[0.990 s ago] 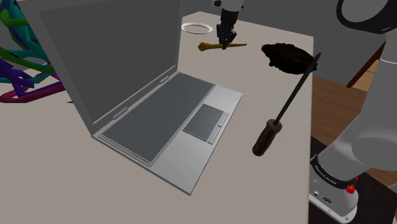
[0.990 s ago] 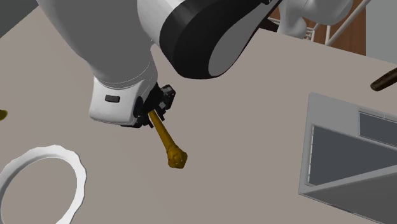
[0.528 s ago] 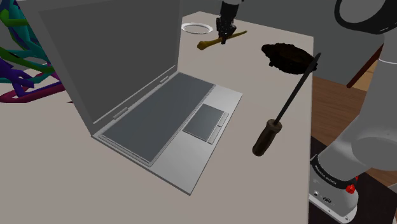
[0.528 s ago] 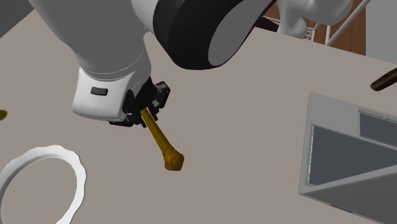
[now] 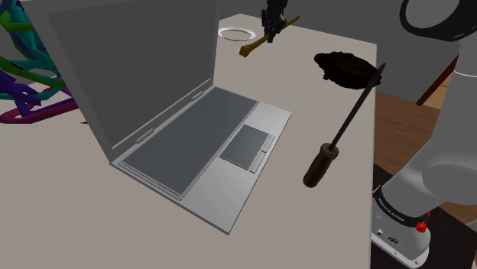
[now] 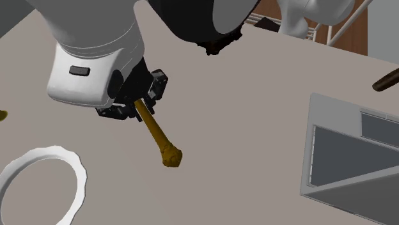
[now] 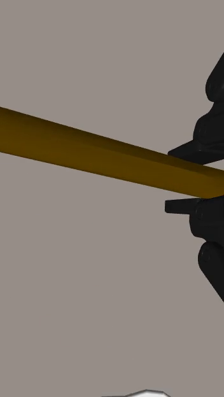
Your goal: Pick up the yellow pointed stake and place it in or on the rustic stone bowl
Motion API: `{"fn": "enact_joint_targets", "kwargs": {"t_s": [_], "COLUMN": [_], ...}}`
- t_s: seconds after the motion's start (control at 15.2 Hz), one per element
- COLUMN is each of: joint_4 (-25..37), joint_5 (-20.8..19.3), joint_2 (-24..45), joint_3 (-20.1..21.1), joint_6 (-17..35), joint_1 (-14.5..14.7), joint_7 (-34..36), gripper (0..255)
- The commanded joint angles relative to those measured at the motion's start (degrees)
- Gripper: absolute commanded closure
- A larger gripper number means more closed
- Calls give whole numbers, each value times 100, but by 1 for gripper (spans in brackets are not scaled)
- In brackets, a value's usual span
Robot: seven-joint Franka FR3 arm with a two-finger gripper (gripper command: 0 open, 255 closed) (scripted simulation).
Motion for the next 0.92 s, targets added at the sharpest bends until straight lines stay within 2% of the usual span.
{"fn": "enact_joint_targets", "kwargs": {"t_s": [0.0,0.46,0.86], "joint_4": [212,1073,2098], "joint_5": [5,46,121], "joint_2": [31,235,576], "joint_3": [-2,-3,8], "joint_6": [-184,-842,-1526], "joint_1": [-17,-96,-216], "joint_7": [4,25,49], "gripper": [255,255,255]}}
